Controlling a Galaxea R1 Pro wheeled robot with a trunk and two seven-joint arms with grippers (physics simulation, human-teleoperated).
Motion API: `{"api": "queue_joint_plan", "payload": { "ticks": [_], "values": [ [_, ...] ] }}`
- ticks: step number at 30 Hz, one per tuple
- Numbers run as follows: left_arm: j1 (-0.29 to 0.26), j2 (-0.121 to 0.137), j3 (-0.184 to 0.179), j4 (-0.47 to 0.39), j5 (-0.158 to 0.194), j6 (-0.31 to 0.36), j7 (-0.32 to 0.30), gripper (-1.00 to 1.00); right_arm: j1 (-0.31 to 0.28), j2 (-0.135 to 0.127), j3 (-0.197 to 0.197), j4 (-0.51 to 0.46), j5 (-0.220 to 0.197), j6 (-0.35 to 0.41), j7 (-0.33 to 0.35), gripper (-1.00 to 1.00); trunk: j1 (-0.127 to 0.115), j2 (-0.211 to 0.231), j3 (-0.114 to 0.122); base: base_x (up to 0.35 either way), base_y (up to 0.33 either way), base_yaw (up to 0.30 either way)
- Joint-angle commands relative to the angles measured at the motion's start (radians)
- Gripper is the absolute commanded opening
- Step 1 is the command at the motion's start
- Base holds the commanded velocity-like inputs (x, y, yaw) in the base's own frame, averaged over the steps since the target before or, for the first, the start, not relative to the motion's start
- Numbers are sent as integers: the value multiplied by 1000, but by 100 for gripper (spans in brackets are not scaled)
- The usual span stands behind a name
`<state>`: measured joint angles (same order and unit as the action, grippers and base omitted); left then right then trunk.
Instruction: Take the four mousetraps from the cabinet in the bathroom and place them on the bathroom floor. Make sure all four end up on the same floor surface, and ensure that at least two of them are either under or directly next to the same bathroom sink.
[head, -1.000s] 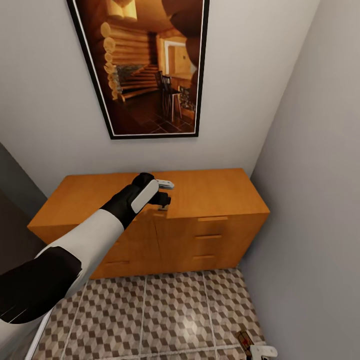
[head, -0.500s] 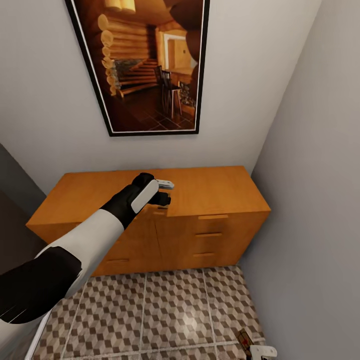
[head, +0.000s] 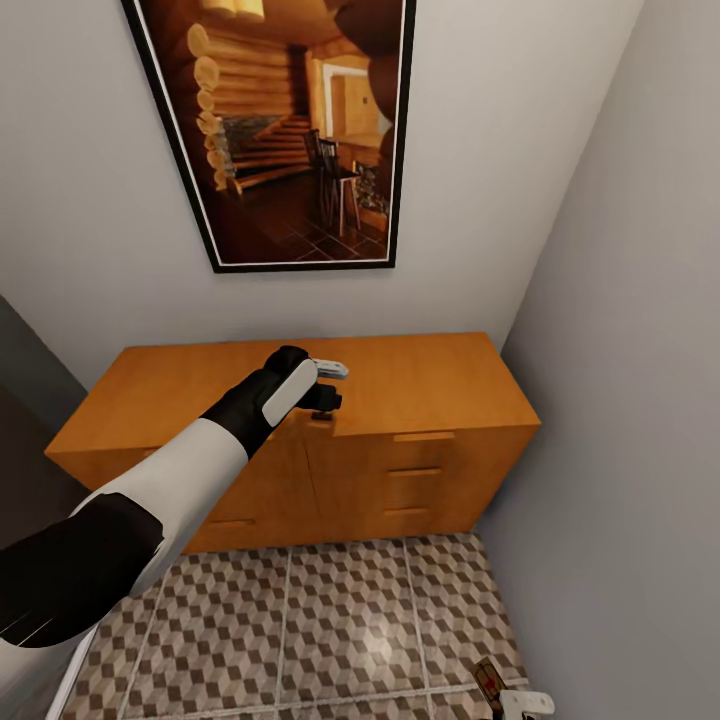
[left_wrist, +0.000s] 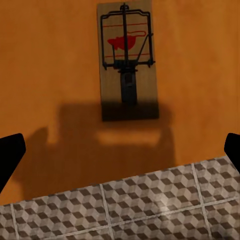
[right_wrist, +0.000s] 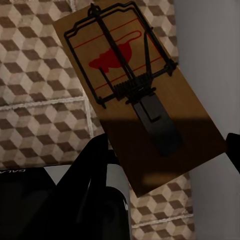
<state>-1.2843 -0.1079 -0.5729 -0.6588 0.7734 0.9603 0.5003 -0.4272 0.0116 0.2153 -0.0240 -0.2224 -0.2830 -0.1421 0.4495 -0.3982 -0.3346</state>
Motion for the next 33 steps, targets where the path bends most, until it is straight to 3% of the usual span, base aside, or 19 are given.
{"api": "queue_joint_plan", "payload": {
  "ticks": [1, 33],
  "values": [
    [-1, 1, -4, 0, 10, 1, 9, 100, -1, 0, 9, 1, -11, -4, -1, -100, 1, -2, -2, 2, -2, 0],
    [-1, 1, -2, 20, 21, 1, 0, 100, -1, 0, 9, 1, -11, -4, -1, -100, 1, -2, -2, 35, 0, 0]
  ]
}}
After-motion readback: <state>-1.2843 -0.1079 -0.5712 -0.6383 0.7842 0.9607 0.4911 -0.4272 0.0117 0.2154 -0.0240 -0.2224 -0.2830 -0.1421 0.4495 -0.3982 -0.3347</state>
